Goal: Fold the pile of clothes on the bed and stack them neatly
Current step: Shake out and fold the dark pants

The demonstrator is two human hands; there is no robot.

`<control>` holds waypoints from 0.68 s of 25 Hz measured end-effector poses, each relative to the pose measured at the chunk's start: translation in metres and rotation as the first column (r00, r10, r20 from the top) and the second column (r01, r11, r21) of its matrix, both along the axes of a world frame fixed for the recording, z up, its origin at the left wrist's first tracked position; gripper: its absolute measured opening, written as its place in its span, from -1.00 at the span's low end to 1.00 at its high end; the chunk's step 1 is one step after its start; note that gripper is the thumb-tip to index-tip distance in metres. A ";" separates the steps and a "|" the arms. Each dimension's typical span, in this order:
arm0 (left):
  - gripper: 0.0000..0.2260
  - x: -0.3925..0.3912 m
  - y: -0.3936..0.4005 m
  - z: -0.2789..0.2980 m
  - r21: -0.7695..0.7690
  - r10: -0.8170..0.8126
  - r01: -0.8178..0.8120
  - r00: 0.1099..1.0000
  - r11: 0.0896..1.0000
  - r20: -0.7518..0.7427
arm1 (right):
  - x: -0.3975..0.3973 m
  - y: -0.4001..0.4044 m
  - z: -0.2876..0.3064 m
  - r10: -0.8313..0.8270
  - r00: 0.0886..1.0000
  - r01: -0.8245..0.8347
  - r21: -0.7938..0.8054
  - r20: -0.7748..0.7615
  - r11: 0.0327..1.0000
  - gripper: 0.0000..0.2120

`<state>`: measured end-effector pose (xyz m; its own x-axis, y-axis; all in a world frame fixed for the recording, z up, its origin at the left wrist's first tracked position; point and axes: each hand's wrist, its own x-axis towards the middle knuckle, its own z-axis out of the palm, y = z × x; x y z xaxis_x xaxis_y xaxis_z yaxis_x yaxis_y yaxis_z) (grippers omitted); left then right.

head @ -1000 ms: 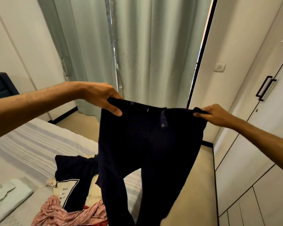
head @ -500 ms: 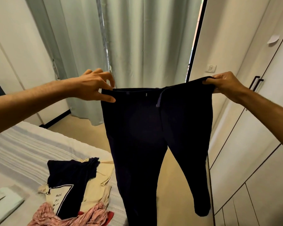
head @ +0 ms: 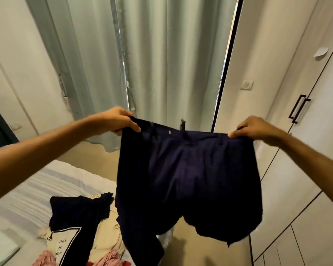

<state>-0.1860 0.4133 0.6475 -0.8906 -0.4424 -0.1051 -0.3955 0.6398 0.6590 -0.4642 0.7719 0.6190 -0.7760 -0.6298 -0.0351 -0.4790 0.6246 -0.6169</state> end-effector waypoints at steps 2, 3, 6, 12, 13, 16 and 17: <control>-0.83 -0.032 0.012 -0.045 0.062 0.141 -0.143 0.989 0.988 0.045 | -0.002 -0.034 -0.042 -0.073 0.985 0.094 0.132 -0.156 0.987 -0.61; -0.81 -0.043 0.023 -0.064 0.117 0.160 -0.164 0.986 0.979 0.046 | 0.002 -0.047 -0.058 -0.047 0.974 0.080 0.147 -0.220 0.986 -0.57; -0.80 -0.068 0.062 -0.100 0.281 0.093 -0.091 0.996 0.955 0.004 | 0.014 -0.069 -0.086 -0.027 0.971 0.042 0.061 -0.239 0.997 -0.55; -0.82 -0.101 0.125 -0.118 0.311 -0.007 0.076 0.976 0.947 -0.217 | 0.062 -0.099 -0.090 -0.035 0.988 0.074 -0.260 0.152 0.963 -0.71; -0.82 -0.105 0.128 -0.121 0.248 -0.043 0.107 0.968 0.963 -0.248 | 0.067 -0.104 -0.089 -0.041 0.975 0.106 -0.295 0.218 0.949 -0.79; -0.85 -0.110 0.127 -0.128 0.065 -0.142 0.165 0.952 0.984 -0.271 | 0.072 -0.112 -0.087 -0.036 0.886 0.203 -0.316 0.463 0.927 -0.88; -0.85 -0.110 0.127 -0.130 0.013 -0.165 0.175 0.946 0.984 -0.278 | 0.072 -0.114 -0.087 0.000 0.832 0.209 -0.313 0.555 0.926 -0.91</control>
